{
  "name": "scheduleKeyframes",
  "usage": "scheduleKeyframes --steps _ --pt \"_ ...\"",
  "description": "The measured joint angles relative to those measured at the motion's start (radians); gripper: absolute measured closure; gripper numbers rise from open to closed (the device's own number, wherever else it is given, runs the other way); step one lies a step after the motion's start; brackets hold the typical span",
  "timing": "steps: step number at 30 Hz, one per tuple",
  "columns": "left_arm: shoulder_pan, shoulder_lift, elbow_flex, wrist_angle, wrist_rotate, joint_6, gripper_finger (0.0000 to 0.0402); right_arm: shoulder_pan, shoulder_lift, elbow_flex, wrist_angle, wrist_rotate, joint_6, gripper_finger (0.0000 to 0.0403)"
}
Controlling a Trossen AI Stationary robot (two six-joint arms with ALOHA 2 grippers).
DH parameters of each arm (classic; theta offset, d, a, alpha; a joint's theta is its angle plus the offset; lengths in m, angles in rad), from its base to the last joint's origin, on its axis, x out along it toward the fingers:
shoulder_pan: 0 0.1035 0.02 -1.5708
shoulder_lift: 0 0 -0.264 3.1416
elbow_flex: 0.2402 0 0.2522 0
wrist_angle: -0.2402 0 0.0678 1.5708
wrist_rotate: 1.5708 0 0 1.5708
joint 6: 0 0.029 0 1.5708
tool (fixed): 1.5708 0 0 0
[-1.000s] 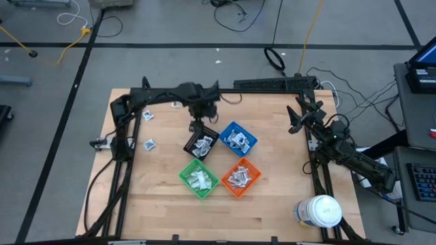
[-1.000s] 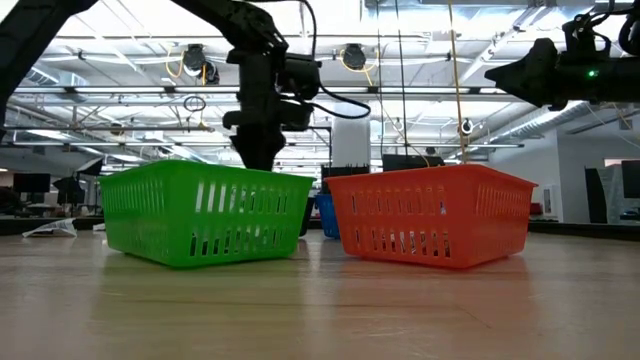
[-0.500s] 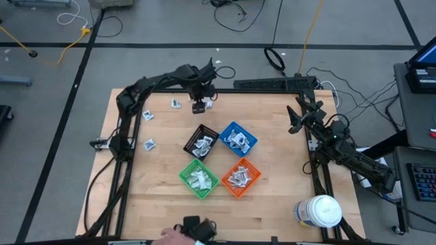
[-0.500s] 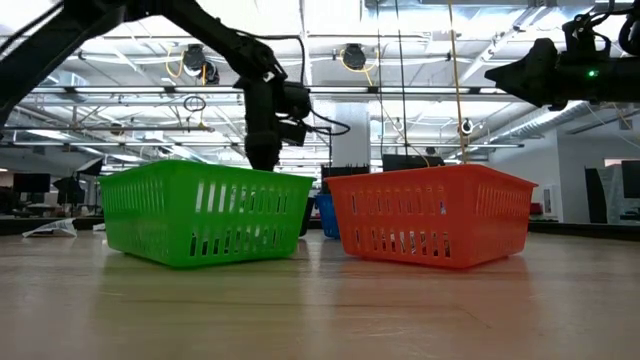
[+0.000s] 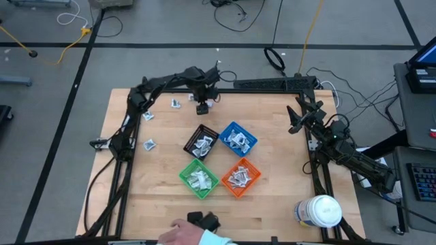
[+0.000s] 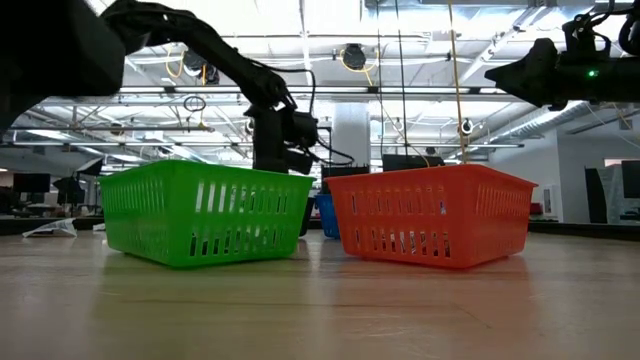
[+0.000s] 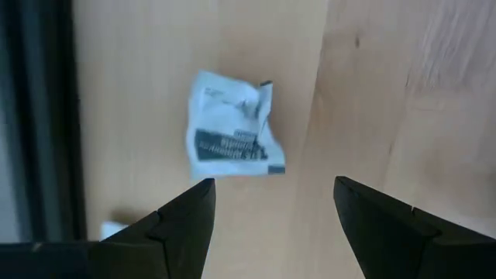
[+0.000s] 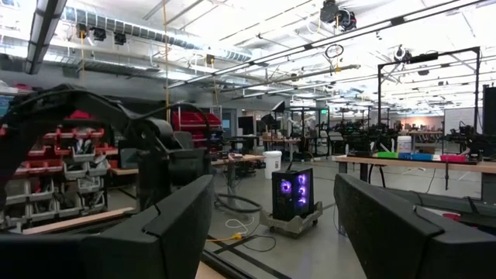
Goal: Pick & Place First Aid Supplies
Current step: Put the black towelette pack into the black bin
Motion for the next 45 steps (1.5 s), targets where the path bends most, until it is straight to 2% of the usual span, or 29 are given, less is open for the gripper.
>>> scheduleKeyframes --steps 3,10,17,21,25,29,33,37,45 --pt "-0.005 0.021 0.0 0.016 -0.009 -0.002 0.0133 0.0 0.0 0.0 0.0 0.0 0.0 0.014" --pt "-0.008 0.041 0.0 0.106 -0.113 -0.023 0.0133 0.0 0.0 0.0 0.0 0.0 0.0 0.014" --pt "-0.01 0.042 0.0 0.152 -0.081 0.004 0.0138 0.0 0.0 0.0 0.0 0.0 0.0 0.014" --pt "-0.019 0.061 0.0 0.143 -0.049 0.026 0.0189 0.0 0.0 0.0 0.0 0.0 0.0 0.014" --pt "-0.023 0.067 0.002 0.116 -0.013 0.034 0.0281 0.0 0.0 0.0 0.0 0.0 0.0 0.014" --pt "-0.026 0.062 0.002 0.095 -0.052 0.011 0.0378 0.0 0.0 0.0 0.0 0.0 0.0 0.014" --pt "-0.026 0.028 -0.004 0.016 -0.061 -0.023 0.0382 0.0 0.0 0.0 0.0 0.0 0.0 0.014" --pt "-0.032 -0.069 -0.003 -0.049 -0.061 -0.067 0.0392 0.0 0.0 0.0 0.0 0.0 0.0 0.014" --pt "-0.07 -0.202 -0.002 -0.162 -0.035 -0.227 0.0392 0.0 0.0 0.0 0.001 0.0 0.0 0.014"
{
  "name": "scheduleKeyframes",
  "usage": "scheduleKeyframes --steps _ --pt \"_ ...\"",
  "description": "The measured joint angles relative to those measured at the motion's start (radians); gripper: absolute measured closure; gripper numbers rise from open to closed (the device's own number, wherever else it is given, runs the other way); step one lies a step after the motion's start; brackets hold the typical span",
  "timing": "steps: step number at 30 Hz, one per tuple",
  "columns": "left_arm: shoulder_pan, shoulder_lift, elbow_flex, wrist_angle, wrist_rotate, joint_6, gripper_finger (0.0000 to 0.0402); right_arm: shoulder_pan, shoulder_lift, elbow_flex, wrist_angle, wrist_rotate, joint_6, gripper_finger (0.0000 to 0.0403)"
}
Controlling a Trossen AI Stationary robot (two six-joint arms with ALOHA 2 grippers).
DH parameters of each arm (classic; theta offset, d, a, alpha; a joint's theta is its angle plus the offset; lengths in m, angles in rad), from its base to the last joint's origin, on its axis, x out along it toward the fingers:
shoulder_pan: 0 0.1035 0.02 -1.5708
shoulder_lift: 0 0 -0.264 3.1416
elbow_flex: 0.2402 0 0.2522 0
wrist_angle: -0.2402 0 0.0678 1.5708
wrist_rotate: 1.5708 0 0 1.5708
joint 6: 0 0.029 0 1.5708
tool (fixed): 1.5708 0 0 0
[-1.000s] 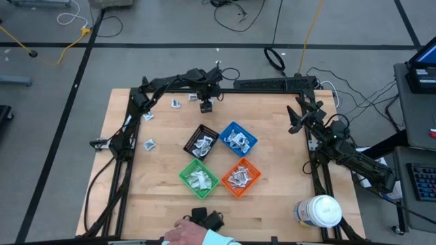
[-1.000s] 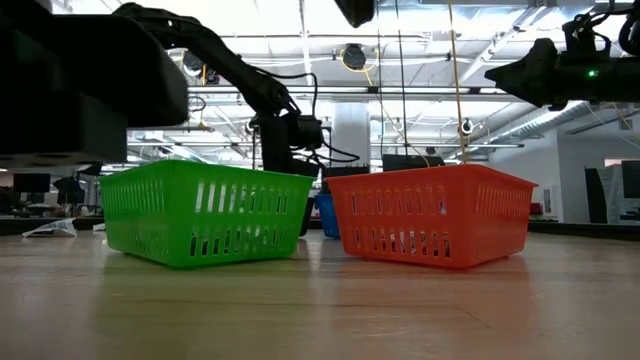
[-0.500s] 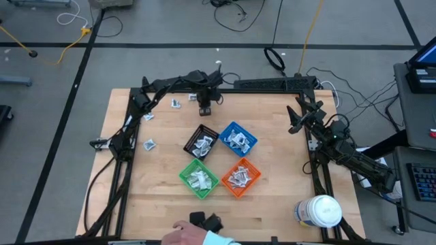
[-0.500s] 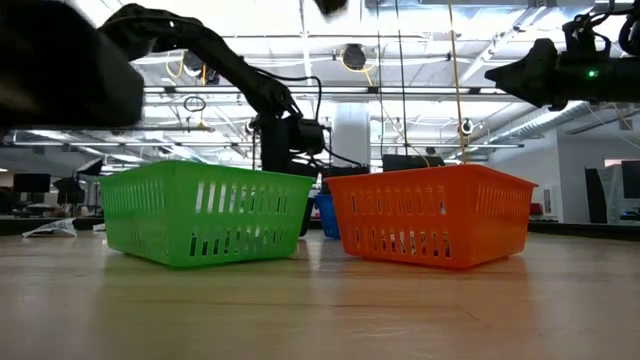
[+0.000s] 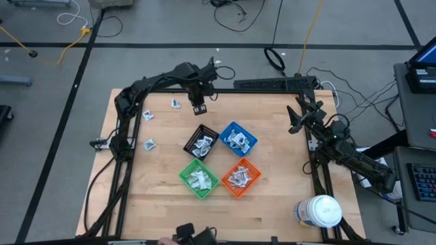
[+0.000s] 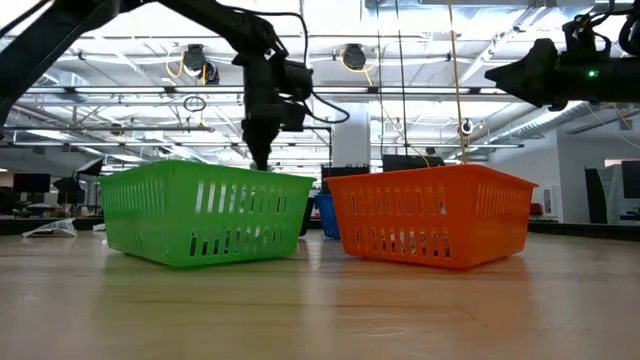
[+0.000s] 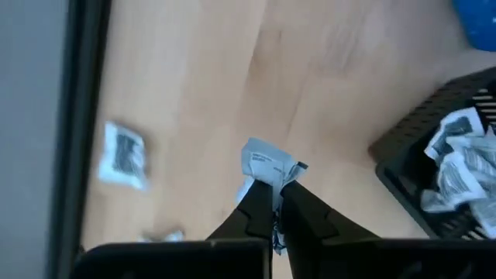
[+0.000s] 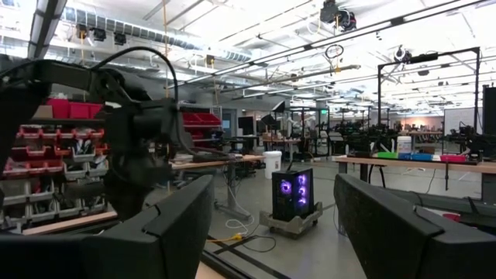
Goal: Pick & Place First Aid Supplies
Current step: Put the black towelette pack into the black bin
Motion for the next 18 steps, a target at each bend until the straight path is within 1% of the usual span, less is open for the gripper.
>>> scheduleKeyframes --steps 3,5,11,18 --pt "-0.023 -0.004 0.0 -0.035 0.002 -0.079 0.0392 0.0 0.0 0.0 -0.001 0.0 0.0 0.014" --pt "-0.064 -0.01 0.0 -0.041 -0.006 -0.118 0.0392 0.0 0.0 0.0 -0.001 0.0 0.0 0.014" --pt "-0.204 -0.01 0.0 -0.063 0.013 -0.252 0.0392 0.0 0.0 0.0 0.0 0.0 0.0 0.014" --pt "-0.319 -0.01 0.0 -0.094 0.039 -0.478 0.0392 0.0 0.0 0.0 0.0 0.0 0.0 0.014"
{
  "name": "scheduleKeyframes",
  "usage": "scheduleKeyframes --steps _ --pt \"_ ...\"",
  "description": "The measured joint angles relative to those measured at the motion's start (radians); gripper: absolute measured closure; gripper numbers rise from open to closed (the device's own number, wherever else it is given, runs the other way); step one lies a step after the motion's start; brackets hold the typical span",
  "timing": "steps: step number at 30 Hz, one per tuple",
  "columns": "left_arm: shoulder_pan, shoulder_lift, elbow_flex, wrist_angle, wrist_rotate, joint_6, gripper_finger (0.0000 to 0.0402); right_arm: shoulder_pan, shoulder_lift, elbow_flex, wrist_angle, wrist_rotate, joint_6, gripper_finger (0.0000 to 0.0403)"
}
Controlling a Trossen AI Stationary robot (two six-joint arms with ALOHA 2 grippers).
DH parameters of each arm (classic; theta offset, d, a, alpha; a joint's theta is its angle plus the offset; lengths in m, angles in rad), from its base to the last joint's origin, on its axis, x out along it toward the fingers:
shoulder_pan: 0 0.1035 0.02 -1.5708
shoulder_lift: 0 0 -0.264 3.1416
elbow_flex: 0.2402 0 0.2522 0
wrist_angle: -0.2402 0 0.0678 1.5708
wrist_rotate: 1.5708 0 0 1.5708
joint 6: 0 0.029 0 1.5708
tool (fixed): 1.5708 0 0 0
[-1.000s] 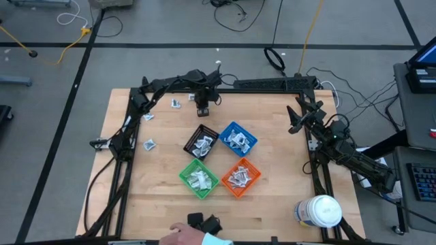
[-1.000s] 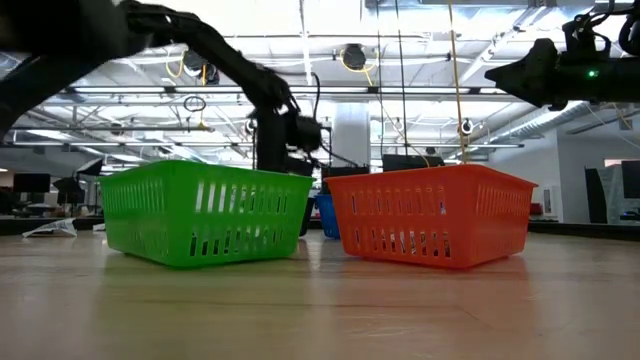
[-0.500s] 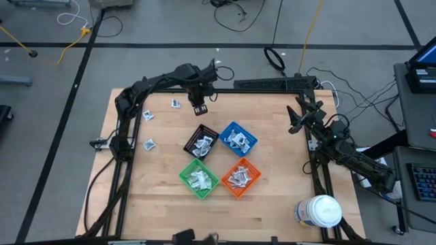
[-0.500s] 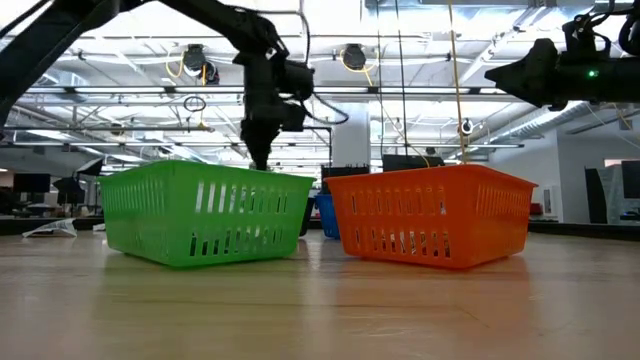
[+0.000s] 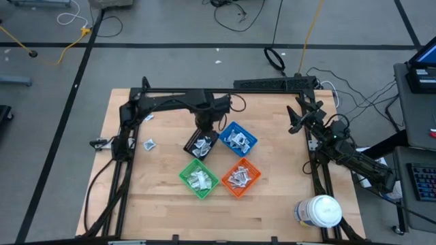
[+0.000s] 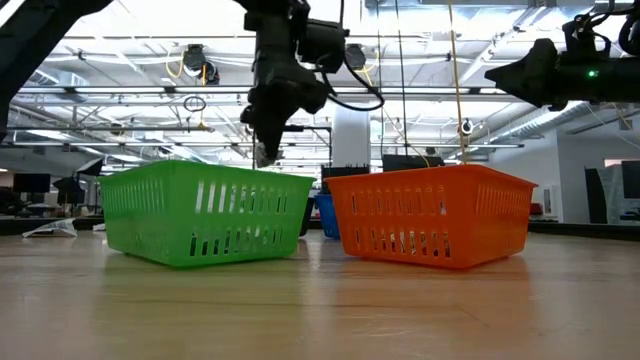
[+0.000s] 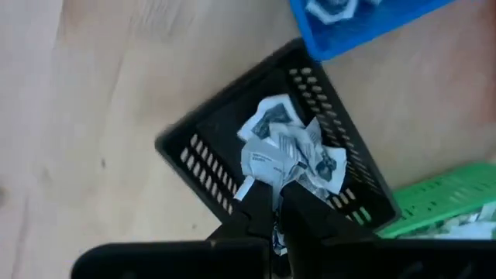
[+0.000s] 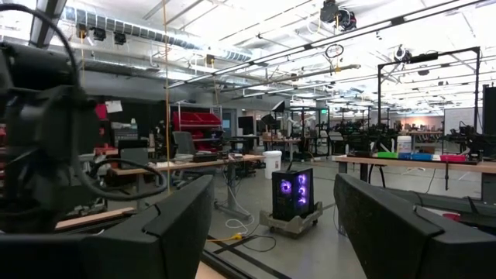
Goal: Pick & Place First Aid Supplies
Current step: Put the black towelette pack into the black bin
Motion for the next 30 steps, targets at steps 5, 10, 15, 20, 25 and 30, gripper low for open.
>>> scheduleKeyframes --steps 5,10,15,20,25,30 --pt "-0.04 0.0 0.0 -0.031 -0.012 -0.122 0.0392 0.0 0.0 0.0 0.0 0.0 0.0 0.014" --pt "-0.057 0.0 -0.104 0.053 -0.014 -0.154 0.0392 0.0 0.0 0.0 0.0 0.0 0.0 0.014" --pt "-0.058 0.002 -0.242 0.183 -0.013 -0.161 0.0392 0.0 0.0 0.0 0.0 0.0 0.0 0.014" --pt "-0.058 0.002 -0.307 0.273 -0.02 -0.161 0.0388 0.0 0.0 0.0 0.0 0.0 0.0 0.014" --pt "-0.058 0.002 -0.307 0.284 -0.037 -0.161 0.0321 0.0 0.0 0.0 0.0 0.0 0.0 0.014" --pt "-0.058 0.001 -0.294 0.273 -0.029 -0.083 0.0222 0.0 0.0 0.0 0.0 0.0 0.0 0.014"
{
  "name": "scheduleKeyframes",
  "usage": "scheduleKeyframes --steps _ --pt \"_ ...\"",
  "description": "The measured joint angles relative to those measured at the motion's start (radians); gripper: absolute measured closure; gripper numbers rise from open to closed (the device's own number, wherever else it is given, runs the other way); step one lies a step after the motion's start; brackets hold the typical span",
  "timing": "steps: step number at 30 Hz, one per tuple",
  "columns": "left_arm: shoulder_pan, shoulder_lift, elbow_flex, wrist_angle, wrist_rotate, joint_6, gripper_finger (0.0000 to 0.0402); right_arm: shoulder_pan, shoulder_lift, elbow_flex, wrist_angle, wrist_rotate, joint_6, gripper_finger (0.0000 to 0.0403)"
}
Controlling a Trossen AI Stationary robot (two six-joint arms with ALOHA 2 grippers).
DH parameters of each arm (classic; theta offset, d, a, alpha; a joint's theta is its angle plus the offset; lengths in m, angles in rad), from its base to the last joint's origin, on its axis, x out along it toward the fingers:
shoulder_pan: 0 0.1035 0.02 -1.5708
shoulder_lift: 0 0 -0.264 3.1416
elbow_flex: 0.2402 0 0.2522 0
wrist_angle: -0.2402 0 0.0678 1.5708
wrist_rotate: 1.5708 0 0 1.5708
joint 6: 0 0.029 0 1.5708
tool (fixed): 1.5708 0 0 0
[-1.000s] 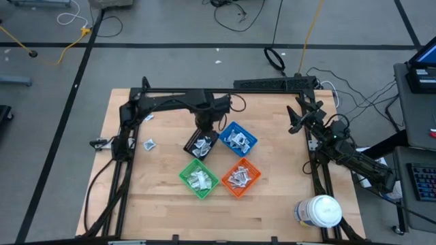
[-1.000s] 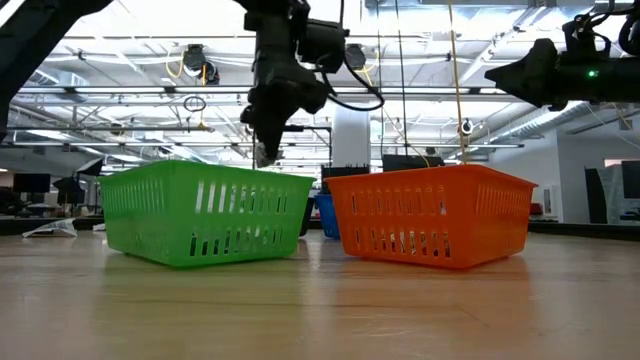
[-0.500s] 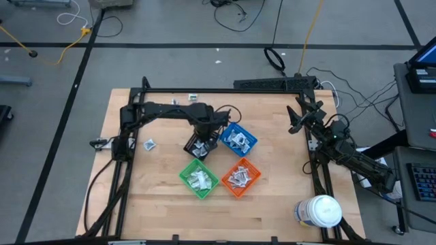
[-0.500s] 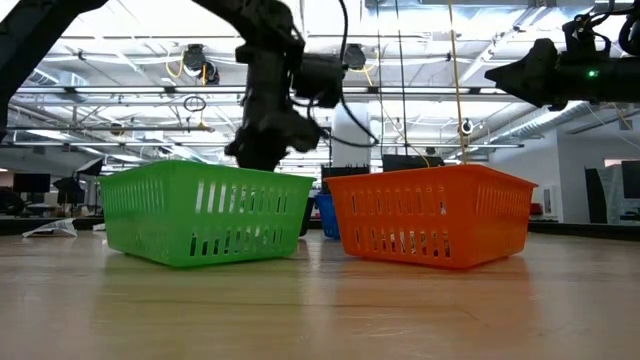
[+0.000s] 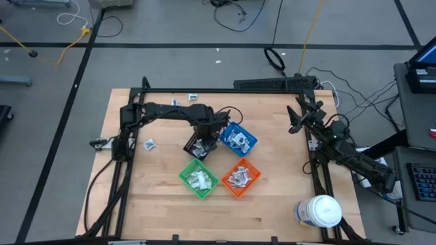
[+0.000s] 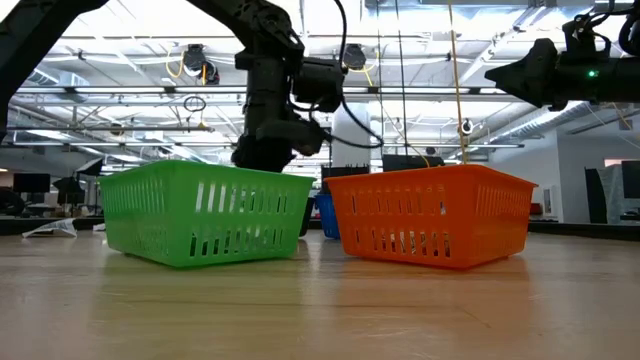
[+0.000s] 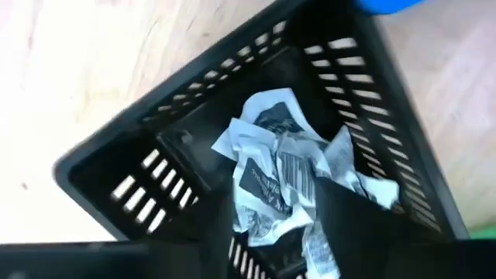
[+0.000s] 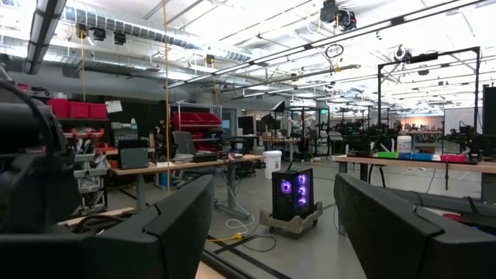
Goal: Pick & Place First Aid Supplies
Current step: Put the black towelette pack into the black bin
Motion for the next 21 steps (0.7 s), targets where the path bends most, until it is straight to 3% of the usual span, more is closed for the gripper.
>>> scheduleKeyframes --steps 9,17,21 --pt "0.084 -0.075 0.081 -0.06 -0.016 0.256 0.0112 0.0 0.0 0.0 0.001 0.0 0.0 0.014" --pt "0.243 -0.086 0.131 -0.063 -0.062 0.466 0.0059 0.0 0.0 0.0 0.0 0.0 0.0 0.014" --pt "0.344 -0.086 0.134 -0.049 -0.062 0.498 0.0046 0.0 0.0 0.0 0.0 0.0 0.0 0.014"
